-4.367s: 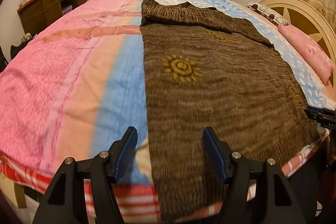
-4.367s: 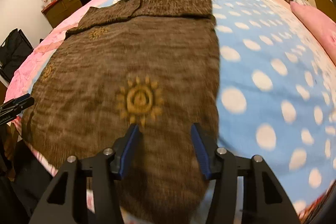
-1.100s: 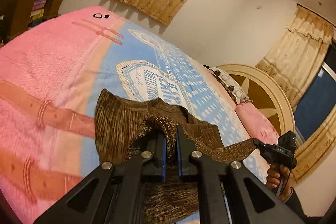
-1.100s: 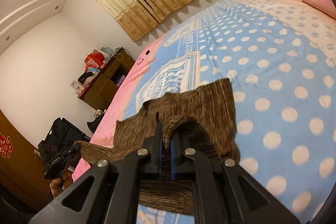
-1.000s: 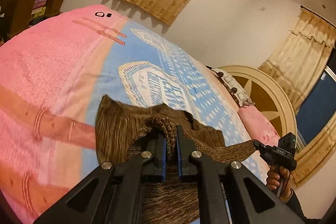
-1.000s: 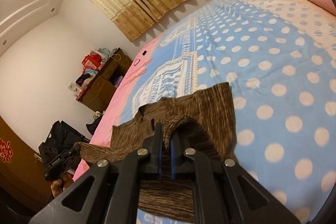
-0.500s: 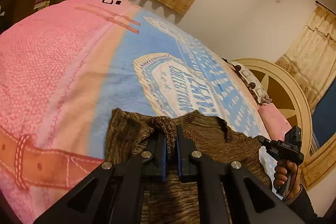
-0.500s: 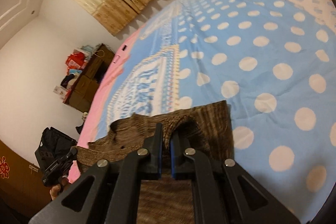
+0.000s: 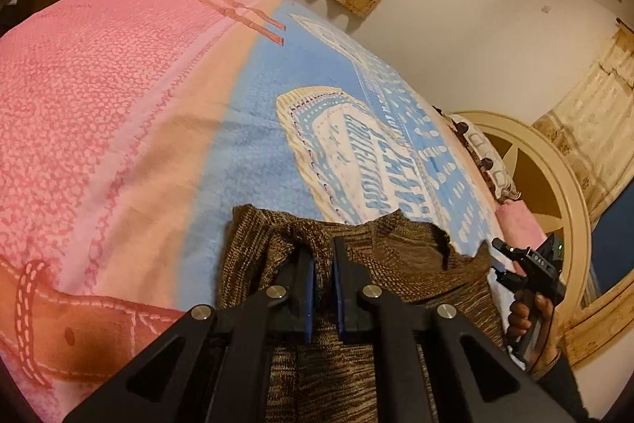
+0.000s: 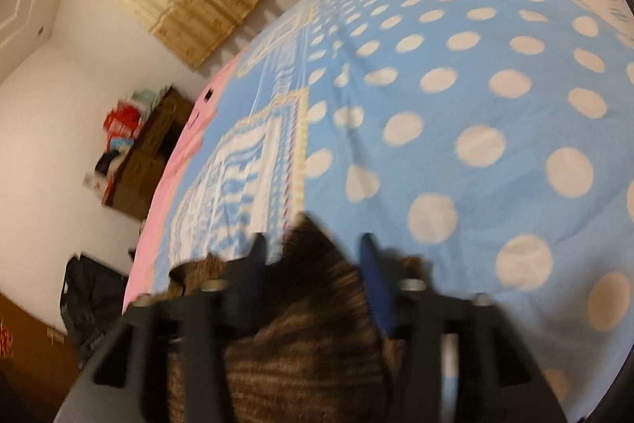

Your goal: Fold small clothes

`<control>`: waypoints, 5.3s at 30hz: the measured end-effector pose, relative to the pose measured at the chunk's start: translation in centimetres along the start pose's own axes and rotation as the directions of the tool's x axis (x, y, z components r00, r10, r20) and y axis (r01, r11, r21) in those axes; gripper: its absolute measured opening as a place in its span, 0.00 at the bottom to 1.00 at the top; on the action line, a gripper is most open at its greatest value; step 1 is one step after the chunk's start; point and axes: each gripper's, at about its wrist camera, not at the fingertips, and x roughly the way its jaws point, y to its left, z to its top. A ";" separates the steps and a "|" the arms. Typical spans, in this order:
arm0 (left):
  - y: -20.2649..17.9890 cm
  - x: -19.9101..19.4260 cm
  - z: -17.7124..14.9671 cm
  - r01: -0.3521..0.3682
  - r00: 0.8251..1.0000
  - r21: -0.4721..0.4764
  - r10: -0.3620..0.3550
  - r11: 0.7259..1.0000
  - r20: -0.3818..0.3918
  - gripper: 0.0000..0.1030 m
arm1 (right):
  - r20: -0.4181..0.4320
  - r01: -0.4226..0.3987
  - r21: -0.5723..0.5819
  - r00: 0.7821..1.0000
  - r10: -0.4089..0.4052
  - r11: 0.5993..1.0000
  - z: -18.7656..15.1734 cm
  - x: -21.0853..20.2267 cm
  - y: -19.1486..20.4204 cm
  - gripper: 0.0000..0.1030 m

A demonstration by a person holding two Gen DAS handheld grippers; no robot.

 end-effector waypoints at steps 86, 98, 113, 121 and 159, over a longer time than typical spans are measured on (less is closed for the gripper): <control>-4.9 -9.7 -14.9 -0.034 0.999 0.157 0.030 0.987 0.029 0.05 | -0.036 0.149 -0.315 0.985 -0.169 0.937 -16.6 -13.5 3.0 0.09; -1.9 -7.7 -15.4 0.012 0.999 0.038 -0.011 0.999 -0.033 0.05 | -0.070 0.160 -0.283 0.980 -0.186 0.946 -17.9 -13.3 1.1 0.12; -1.1 -8.5 -15.9 0.053 0.998 0.016 -0.052 0.998 -0.024 0.06 | -0.075 0.157 -0.261 0.980 -0.182 0.953 -15.5 -10.5 1.9 0.11; 0.3 -9.3 -15.5 0.142 0.990 -0.044 -0.142 0.989 -0.007 0.06 | -0.048 0.139 -0.302 0.986 -0.160 0.943 -16.9 -13.7 3.0 0.08; 1.4 -11.5 -14.2 -0.003 1.000 -0.042 0.002 0.999 -0.007 0.57 | 0.067 0.252 -0.392 0.967 -0.245 0.885 -17.9 -16.0 5.8 0.74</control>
